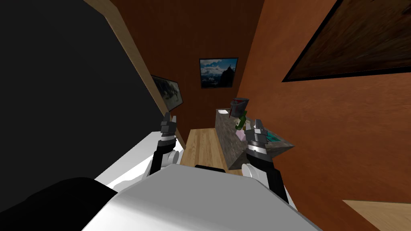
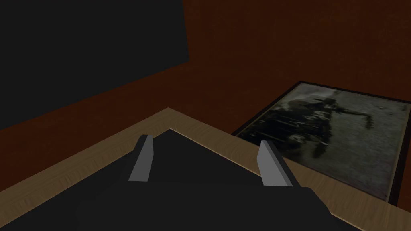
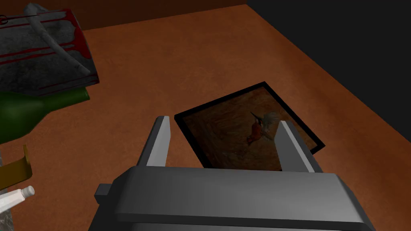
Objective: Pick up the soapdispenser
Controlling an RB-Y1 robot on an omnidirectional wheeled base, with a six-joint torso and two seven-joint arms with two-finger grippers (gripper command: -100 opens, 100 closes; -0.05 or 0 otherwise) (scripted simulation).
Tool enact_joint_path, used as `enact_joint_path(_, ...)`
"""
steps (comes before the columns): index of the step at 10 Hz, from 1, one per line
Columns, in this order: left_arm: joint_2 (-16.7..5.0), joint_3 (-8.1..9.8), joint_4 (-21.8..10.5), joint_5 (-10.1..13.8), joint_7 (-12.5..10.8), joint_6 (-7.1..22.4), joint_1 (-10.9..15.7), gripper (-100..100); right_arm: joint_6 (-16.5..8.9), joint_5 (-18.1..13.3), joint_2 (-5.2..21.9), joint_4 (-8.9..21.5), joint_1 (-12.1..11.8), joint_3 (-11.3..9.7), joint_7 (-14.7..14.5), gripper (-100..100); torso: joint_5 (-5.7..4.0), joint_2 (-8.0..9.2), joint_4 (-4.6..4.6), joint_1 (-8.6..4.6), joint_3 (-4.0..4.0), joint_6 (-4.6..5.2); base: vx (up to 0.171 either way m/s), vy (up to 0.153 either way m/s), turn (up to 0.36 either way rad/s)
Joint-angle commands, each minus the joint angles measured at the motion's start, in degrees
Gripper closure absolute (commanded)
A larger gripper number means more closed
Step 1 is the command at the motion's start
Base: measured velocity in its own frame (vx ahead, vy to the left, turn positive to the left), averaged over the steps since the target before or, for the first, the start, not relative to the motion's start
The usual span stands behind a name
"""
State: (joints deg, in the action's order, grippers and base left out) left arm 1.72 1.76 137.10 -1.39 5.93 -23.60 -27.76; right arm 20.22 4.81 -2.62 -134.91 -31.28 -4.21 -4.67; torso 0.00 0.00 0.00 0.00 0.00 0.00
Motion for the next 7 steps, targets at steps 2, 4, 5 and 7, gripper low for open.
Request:
enact_joint_path(2,0.00,0.00,0.00,0.00,0.00,0.00,0.00,0,0.33,-0.36,4.39,-0.26,-2.51,0.21,0.01,-100,0.01,0.01,0.00,0.06,0.01,0.00,-0.005,0.034,0.037)
enact_joint_path(4,0.00,-0.01,0.00,0.00,0.00,0.00,0.00,0,0.69,-0.51,7.73,-0.16,-5.06,0.70,0.03,-100,0.04,0.06,0.01,0.18,0.04,0.00,-0.014,0.054,0.057)
enact_joint_path(5,0.00,-0.01,0.00,0.00,0.00,0.00,0.00,0,0.90,-0.54,9.45,0.02,-6.62,1.08,0.05,-100,0.04,0.08,0.02,0.18,0.05,0.00,-0.020,0.060,0.082)
enact_joint_path(7,0.00,-0.01,0.00,0.00,0.00,0.00,0.01,0,1.38,-0.44,13.09,0.77,-9.81,2.14,0.11,-100,0.05,0.12,0.03,0.20,0.07,-0.01,-0.033,0.057,0.089)
